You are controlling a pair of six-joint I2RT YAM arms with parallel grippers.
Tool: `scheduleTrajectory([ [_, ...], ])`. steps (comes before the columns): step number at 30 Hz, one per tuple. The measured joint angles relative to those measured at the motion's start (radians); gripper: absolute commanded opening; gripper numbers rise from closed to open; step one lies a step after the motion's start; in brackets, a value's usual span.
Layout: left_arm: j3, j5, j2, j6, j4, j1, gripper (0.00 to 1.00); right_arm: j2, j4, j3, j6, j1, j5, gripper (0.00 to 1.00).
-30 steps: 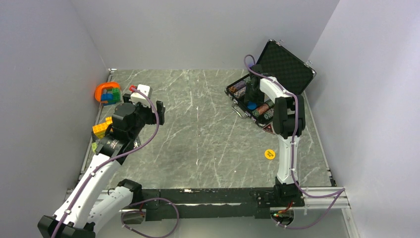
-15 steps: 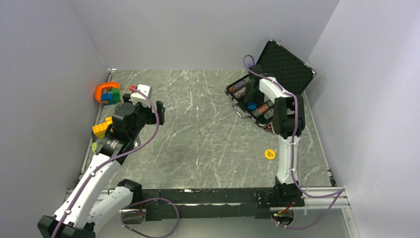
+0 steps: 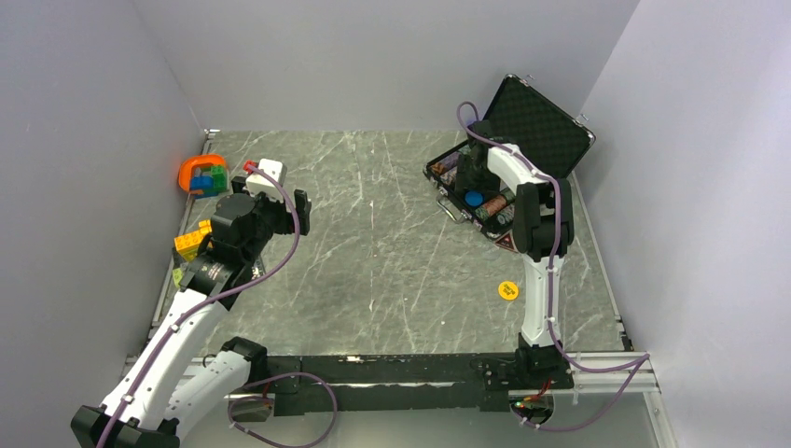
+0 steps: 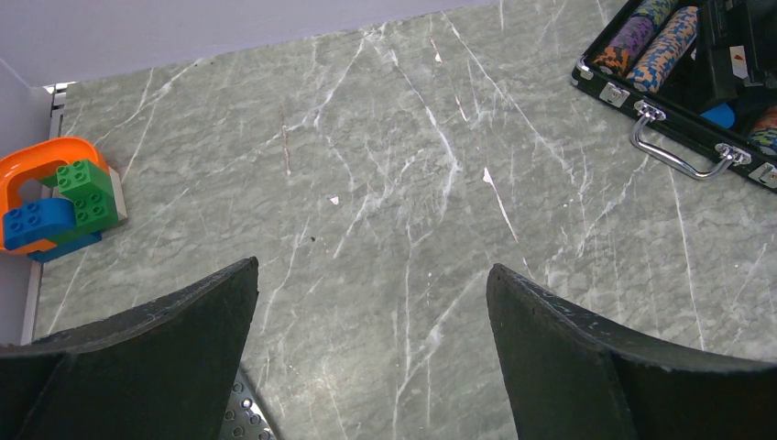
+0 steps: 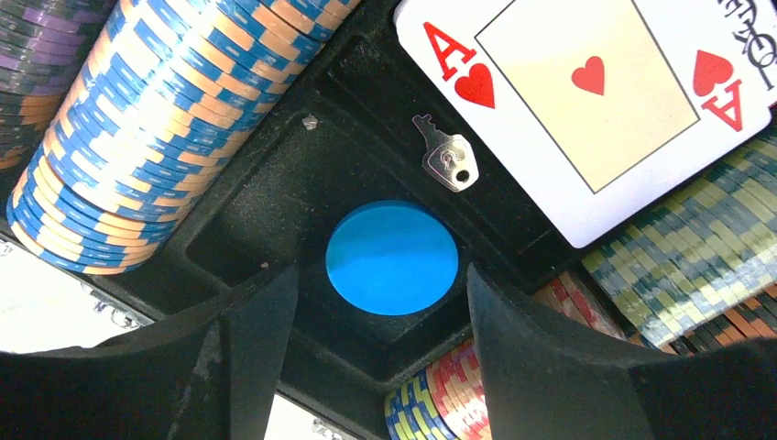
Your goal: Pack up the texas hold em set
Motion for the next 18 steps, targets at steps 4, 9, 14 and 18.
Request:
scheduleTrajectory([
  [4, 0.0, 0.0, -0.001, 0.0, 0.0, 0.0, 0.98, 0.0, -0.027, 0.026, -0.011, -0.002, 0.004, 0.76],
  [9, 0.0, 0.0, -0.002, 0.0, 0.0, 0.0, 0.98, 0.0, -0.062, 0.087, -0.032, -0.006, 0.007, 0.79],
  [14, 0.0, 0.0, -0.002, 0.0, 0.0, 0.0, 0.98, 0.0, -0.066, 0.13, -0.053, -0.007, 0.006, 0.79],
  [18, 0.0, 0.0, -0.002, 0.0, 0.0, 0.0, 0.98, -0.029, -0.069, 0.119, -0.063, -0.003, 0.005, 0.78],
])
